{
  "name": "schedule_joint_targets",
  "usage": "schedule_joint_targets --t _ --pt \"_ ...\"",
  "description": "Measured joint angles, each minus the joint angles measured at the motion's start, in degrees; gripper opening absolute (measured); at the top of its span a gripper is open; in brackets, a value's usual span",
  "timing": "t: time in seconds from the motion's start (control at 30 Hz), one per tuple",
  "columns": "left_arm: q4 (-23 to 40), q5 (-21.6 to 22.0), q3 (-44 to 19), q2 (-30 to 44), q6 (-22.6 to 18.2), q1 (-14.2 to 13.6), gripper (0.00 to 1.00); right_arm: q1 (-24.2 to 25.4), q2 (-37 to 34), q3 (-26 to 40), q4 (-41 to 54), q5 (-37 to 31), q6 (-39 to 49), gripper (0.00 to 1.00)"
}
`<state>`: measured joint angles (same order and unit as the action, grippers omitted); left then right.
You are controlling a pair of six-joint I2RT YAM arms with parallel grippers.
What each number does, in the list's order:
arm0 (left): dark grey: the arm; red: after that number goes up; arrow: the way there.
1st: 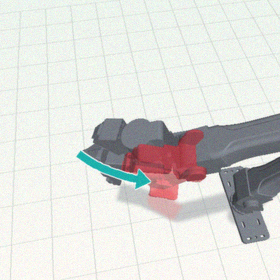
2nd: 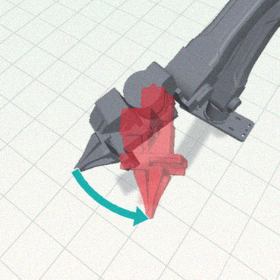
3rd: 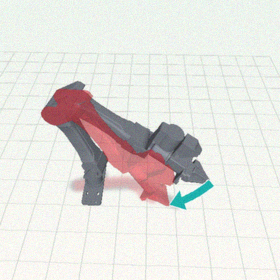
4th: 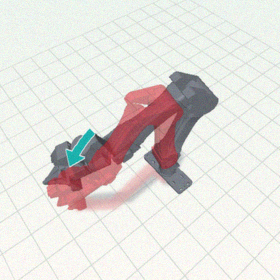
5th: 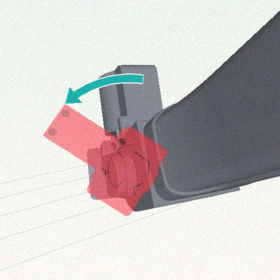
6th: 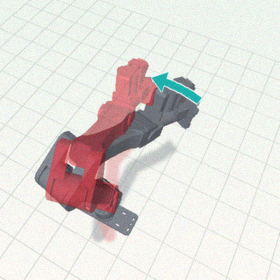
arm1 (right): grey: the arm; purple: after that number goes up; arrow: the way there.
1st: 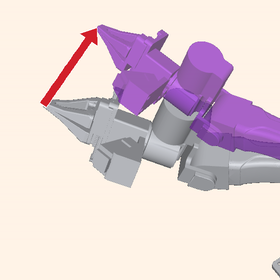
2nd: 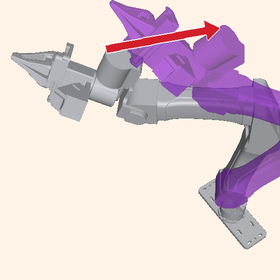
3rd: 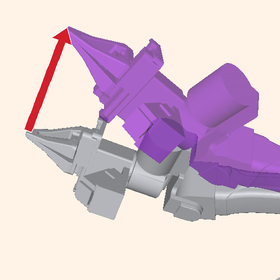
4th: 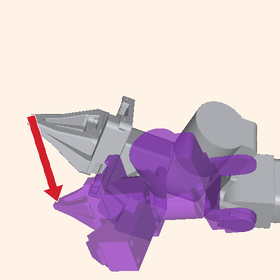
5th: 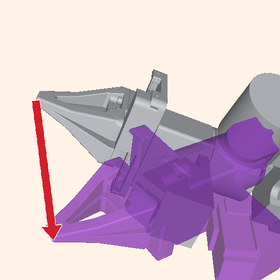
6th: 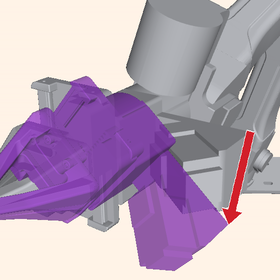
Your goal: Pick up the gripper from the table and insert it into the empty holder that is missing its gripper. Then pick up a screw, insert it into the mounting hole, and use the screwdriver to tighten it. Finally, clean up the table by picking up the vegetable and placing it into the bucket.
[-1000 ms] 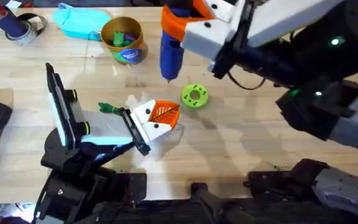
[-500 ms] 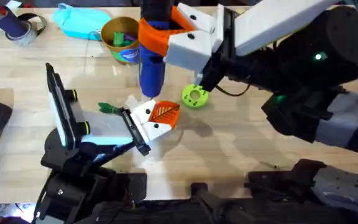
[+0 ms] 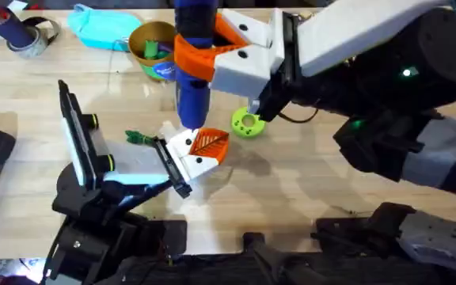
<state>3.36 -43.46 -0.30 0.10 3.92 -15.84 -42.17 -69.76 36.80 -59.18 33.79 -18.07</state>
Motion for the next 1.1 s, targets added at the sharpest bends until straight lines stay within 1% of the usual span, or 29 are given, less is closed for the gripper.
schedule_joint_targets --t 0.27,0.5,0.93,1.1 --pt "0.0 0.0 0.0 0.0 0.0 0.0 0.01 -1.8 -1.7 0.0 -0.6 0.6 0.4 0.023" --pt "0.0 0.0 0.0 0.0 0.0 0.0 0.01 -1.9 -2.3 0.0 -2.1 0.9 0.9 0.023" --pt "0.0 0.0 0.0 0.0 0.2 0.0 0.01 -1.9 -2.3 0.0 -0.5 1.0 1.4 0.023" --pt "0.0 0.0 0.0 0.0 0.2 0.0 0.01 -1.9 -2.3 0.0 -3.2 1.1 1.4 0.023"
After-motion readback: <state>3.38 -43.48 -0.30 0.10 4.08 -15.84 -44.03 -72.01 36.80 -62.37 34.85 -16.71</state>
